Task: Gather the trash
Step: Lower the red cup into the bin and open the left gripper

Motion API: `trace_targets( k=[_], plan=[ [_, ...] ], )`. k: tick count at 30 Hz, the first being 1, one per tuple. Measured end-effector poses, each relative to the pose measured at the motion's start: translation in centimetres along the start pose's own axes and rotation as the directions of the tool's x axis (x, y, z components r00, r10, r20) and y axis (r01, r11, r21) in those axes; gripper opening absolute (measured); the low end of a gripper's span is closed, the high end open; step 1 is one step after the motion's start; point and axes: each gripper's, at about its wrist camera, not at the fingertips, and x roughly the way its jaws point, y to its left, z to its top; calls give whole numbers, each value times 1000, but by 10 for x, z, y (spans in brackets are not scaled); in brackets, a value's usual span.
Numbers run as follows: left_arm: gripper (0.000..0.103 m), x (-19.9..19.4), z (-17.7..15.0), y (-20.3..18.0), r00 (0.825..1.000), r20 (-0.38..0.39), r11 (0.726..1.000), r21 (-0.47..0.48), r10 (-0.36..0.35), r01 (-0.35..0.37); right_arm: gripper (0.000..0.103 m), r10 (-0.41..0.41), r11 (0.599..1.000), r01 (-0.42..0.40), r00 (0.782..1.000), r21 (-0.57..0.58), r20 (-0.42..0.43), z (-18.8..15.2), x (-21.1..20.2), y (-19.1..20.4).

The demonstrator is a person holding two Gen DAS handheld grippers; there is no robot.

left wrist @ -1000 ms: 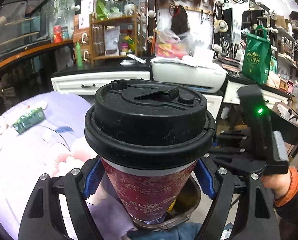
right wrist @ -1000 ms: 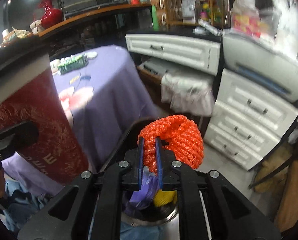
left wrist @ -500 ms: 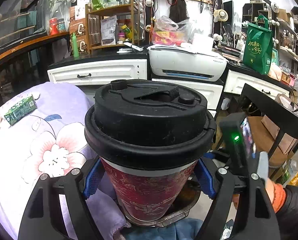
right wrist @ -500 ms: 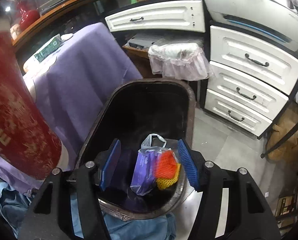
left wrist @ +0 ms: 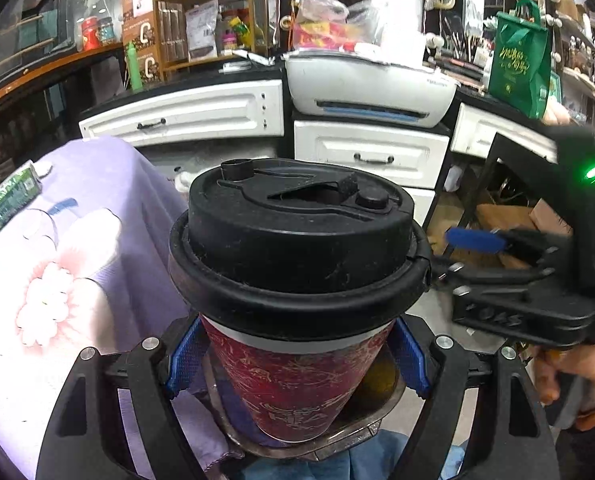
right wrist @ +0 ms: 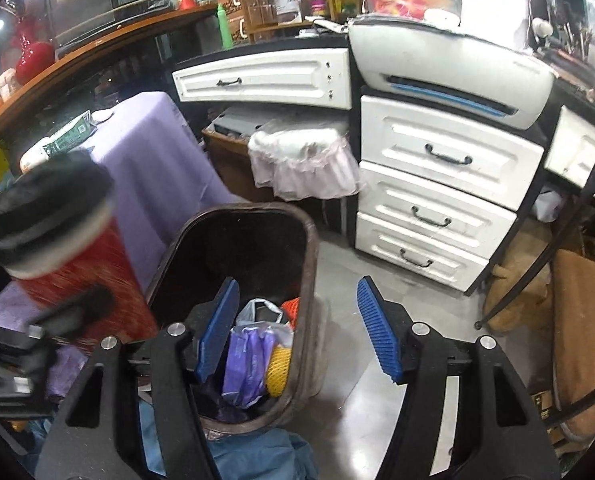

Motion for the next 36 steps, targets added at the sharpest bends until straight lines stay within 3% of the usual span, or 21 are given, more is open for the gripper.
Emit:
trace_targets(
  k=[2, 5, 17, 21, 23, 31, 36],
  plan=[
    [78, 11, -3, -1, 1000, -25, 1000, -3, -2, 2, 63, -24, 1000, 24, 1000, -7, 18, 1, -6, 0],
    [78, 25, -6, -1, 999, -50, 1000, -10, -5, 4, 72, -44, 999, 44, 998, -2, 37, 3, -11, -4],
    [79, 70, -22, -3, 988, -155, 1000, 5, 18, -17, 72, -58, 998, 57, 995, 27, 75, 3, -29, -14],
    [93, 79, -27, -6, 979, -202, 1000, 19, 17, -13, 72, -53, 998, 51, 995, 30, 80, 4, -32, -12],
    [97, 76, -27, -8, 983, -184, 999, 33, 20, -15, 72, -50, 998, 47, 995, 35, 83, 6, -34, -11],
    [97, 68, -26, -13, 980, -195, 998, 68, 31, -18, 72, -41, 998, 36, 992, 43, 121, 13, -47, -6],
    [97, 34, -22, -18, 991, -130, 994, 108, 29, -15, 76, -22, 999, 16, 990, 49, 137, 19, -53, -4]
  ],
)
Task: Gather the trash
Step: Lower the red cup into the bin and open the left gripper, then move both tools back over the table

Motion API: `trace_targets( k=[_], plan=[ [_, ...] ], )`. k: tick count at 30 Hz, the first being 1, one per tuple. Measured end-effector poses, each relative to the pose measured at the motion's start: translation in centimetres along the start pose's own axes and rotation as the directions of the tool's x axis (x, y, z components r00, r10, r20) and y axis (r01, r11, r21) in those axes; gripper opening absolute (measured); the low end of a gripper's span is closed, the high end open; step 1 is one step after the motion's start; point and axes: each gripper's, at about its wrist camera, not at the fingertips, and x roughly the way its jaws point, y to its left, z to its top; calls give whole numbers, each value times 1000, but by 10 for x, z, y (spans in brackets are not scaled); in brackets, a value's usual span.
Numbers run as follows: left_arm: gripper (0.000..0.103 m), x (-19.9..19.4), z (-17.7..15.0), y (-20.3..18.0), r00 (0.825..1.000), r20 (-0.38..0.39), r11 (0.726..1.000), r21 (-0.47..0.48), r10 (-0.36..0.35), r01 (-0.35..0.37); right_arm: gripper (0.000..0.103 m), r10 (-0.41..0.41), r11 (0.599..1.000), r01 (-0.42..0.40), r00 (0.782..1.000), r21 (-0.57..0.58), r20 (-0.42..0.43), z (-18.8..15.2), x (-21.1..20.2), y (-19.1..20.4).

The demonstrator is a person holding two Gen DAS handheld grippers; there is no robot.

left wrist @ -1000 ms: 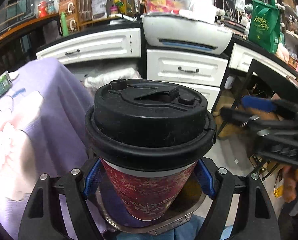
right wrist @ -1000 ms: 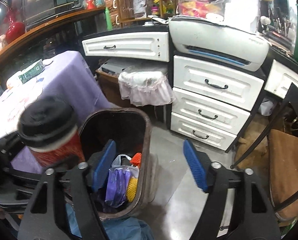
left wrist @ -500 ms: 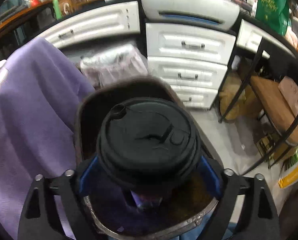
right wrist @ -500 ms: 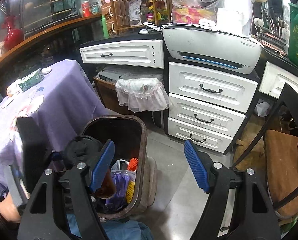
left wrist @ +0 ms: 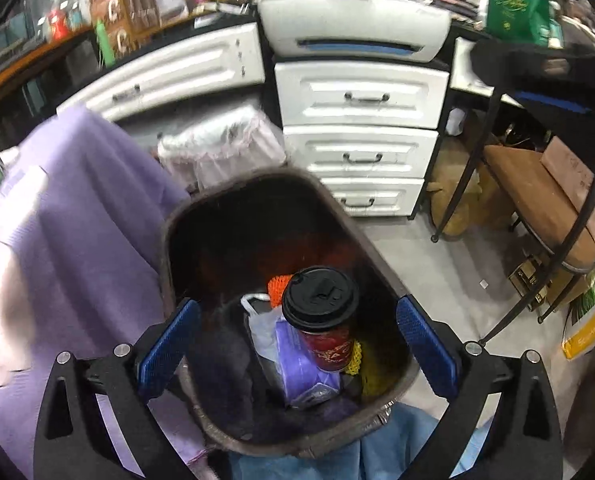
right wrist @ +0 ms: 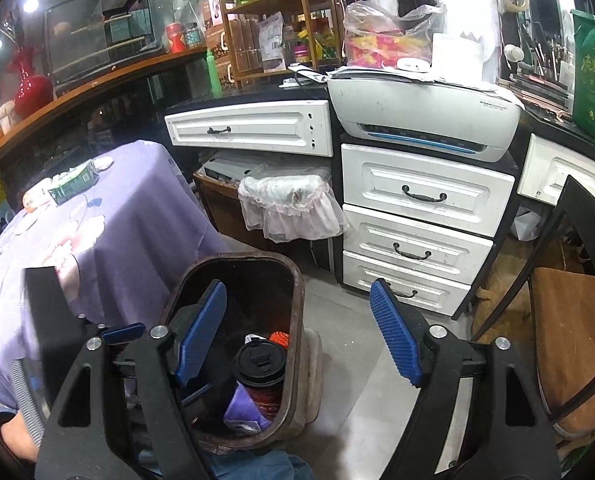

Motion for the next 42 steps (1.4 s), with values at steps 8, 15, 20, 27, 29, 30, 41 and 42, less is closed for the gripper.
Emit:
trace_targets(
  k=[8, 15, 20, 27, 29, 30, 41, 42],
  plan=[
    [97, -71, -3, 11, 992, 125, 998, 47, 23, -29, 81, 64, 998, -64, 998, -25, 10, 10, -4, 19],
    [97, -121, -2, 49, 975, 209, 997, 2, 73, -75, 82, 150, 984, -151, 988, -90, -17, 17, 2, 61],
    [97, -140, -7, 90, 962, 217, 987, -42, 163, -158, 82, 227, 965, -231, 973, -128, -40, 21, 7, 100],
    [97, -156, -24, 150, 936, 182, 952, -100, 302, -288, 84, 316, 926, -328, 944, -185, -93, 28, 22, 155],
    [97, -161, -28, 169, 928, 170, 941, -116, 333, -317, 84, 341, 911, -358, 933, -206, -113, 31, 27, 171],
    [97, -164, -30, 177, 924, 165, 937, -120, 345, -329, 84, 367, 894, -389, 920, -220, -135, 34, 32, 184],
    [97, -182, -44, 290, 877, 78, 871, -187, 474, -454, 84, 460, 799, -507, 862, -324, -215, 73, 69, 276],
    [97, -181, -44, 299, 874, 70, 867, -186, 480, -461, 84, 459, 792, -510, 860, -335, -224, 77, 75, 285]
  ],
)
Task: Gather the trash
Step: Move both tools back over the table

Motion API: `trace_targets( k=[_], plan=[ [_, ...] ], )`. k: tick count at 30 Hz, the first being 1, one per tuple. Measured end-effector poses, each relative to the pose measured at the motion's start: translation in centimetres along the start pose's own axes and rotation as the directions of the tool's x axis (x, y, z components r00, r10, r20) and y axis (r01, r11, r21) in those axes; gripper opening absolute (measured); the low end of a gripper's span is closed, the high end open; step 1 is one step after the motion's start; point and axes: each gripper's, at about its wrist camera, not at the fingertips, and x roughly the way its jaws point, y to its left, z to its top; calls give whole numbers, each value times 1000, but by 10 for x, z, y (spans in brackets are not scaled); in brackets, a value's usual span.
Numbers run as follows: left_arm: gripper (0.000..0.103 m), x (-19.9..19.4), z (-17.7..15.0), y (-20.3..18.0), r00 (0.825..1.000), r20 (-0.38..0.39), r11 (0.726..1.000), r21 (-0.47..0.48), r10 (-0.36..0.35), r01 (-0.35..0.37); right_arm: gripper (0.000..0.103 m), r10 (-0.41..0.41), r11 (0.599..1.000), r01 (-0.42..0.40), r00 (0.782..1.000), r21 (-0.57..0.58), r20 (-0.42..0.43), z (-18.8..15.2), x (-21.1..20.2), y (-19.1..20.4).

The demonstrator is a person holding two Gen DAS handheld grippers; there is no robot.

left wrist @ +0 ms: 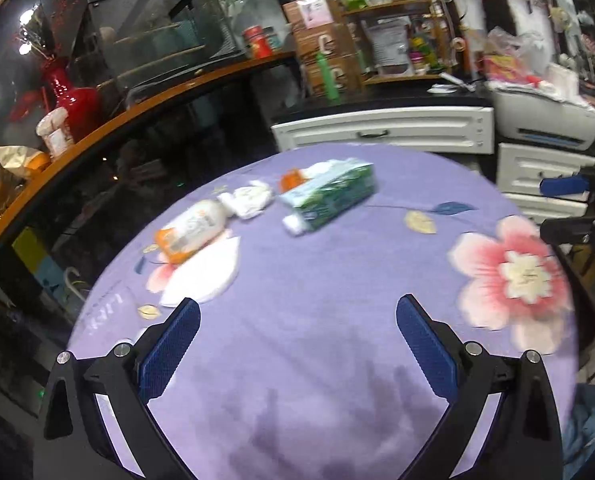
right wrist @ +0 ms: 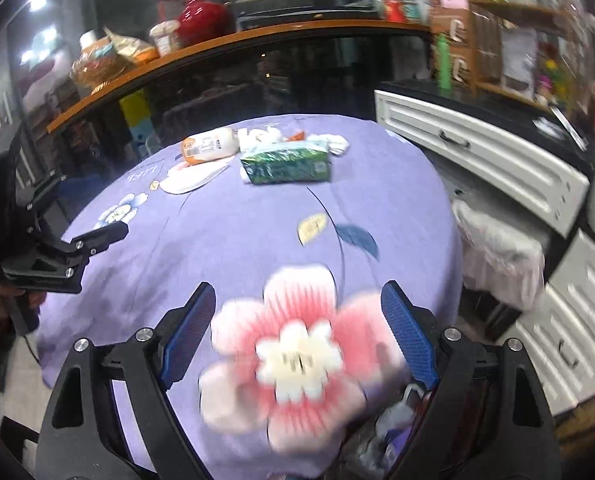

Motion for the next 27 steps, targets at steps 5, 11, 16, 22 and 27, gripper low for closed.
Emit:
trace_targets(
  k=[5, 11, 16, 22, 27],
  plan=[
    [97, 26, 11, 14, 997, 3, 997, 34, -75, 75, 84, 20, 1000, -20, 1000, 11, -12, 22, 26, 2],
    [97, 75, 52, 10, 981, -5, 976, 103, -192, 192, 84, 14, 999, -13, 999, 31, -29, 27, 41, -8],
    [97, 126, 90, -3, 967, -59, 947, 196, -249, 256, 84, -22, 1000, 23, 998, 19, -56, 25, 49, -26],
    [97, 175, 107, -29, 944, -186, 901, 296, -271, 317, 84, -39, 997, 44, 997, 62, -68, 32, 64, -54],
    [76, 203, 107, -45, 929, -273, 871, 354, -252, 340, 84, -33, 994, 40, 997, 105, -70, 39, 76, -68]
  ],
)
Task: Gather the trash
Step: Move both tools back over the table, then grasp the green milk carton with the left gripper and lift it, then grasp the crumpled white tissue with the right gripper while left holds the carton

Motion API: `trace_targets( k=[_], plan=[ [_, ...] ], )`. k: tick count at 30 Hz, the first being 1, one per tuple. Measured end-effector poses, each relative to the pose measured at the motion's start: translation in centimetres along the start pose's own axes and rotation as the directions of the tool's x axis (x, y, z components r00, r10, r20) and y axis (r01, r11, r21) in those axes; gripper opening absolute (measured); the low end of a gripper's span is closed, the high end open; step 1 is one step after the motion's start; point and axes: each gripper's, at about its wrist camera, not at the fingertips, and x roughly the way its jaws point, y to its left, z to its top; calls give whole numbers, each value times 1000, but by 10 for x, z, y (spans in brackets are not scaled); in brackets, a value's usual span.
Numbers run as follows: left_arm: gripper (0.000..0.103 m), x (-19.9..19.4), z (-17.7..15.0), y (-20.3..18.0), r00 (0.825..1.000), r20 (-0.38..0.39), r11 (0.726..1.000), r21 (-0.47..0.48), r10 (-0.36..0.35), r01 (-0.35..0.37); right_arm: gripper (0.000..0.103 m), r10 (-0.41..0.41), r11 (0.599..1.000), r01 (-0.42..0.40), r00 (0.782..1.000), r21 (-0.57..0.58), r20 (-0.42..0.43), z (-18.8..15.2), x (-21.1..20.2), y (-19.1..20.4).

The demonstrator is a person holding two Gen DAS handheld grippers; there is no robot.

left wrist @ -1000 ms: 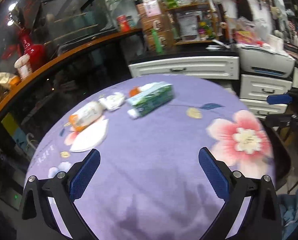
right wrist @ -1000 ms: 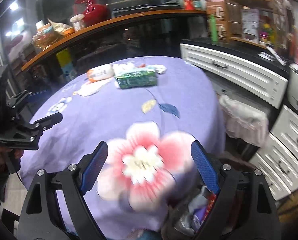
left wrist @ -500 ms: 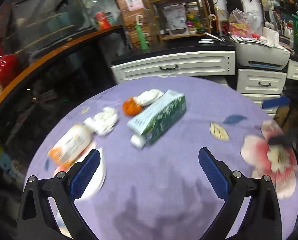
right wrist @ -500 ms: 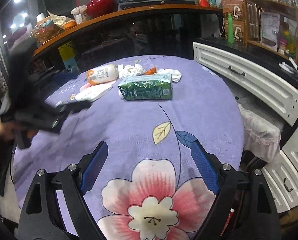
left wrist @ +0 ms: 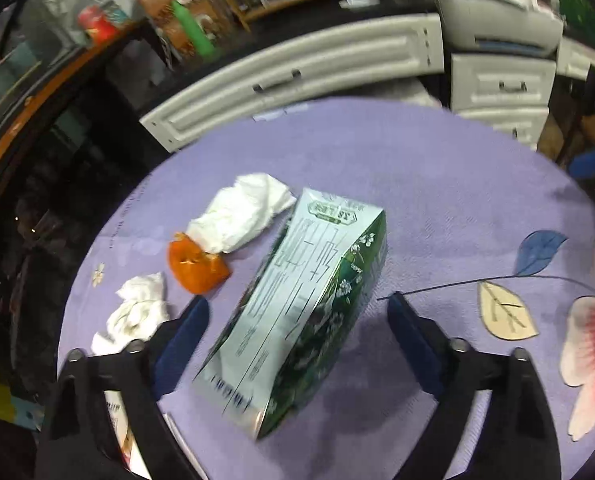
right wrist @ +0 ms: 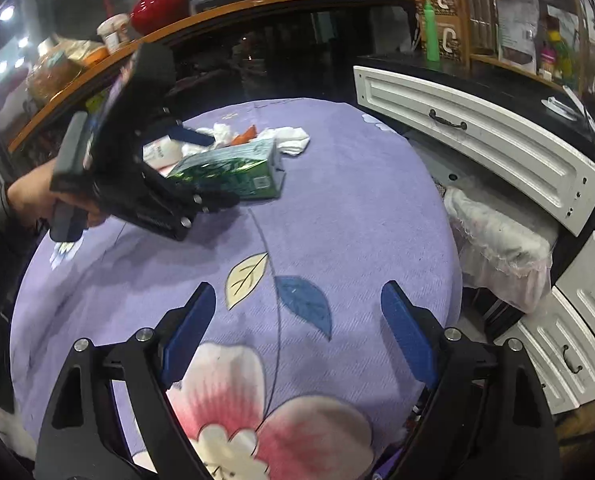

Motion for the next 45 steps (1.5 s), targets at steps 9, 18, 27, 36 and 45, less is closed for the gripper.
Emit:
trace_targets(
  k=[9, 18, 27, 36, 45],
  plan=[
    [58, 2, -6, -2, 999, 24, 1000, -2, 30, -30, 84, -9, 1000, 9, 1000, -7, 21, 13, 11, -1],
    [56, -40, -29, 4, 987, 156, 981, -192, 32, -1, 84, 1, 1000, 0, 999, -24, 38, 40, 18, 4],
    [56, -90, -62, 26, 960, 203, 884, -460, 192, -80, 84, 11, 996, -11, 1000, -85, 2, 81, 65, 28],
    [56, -108, -77, 31, 926, 277, 828, -557, 258, -64, 78, -66, 969, 52, 996, -243, -51, 119, 132, 61],
    [56, -99, -102, 39, 932, 298, 808, -589, 205, 11, 46, -187, 921, 148, 979, -360, -78, 133, 181, 69]
  ],
)
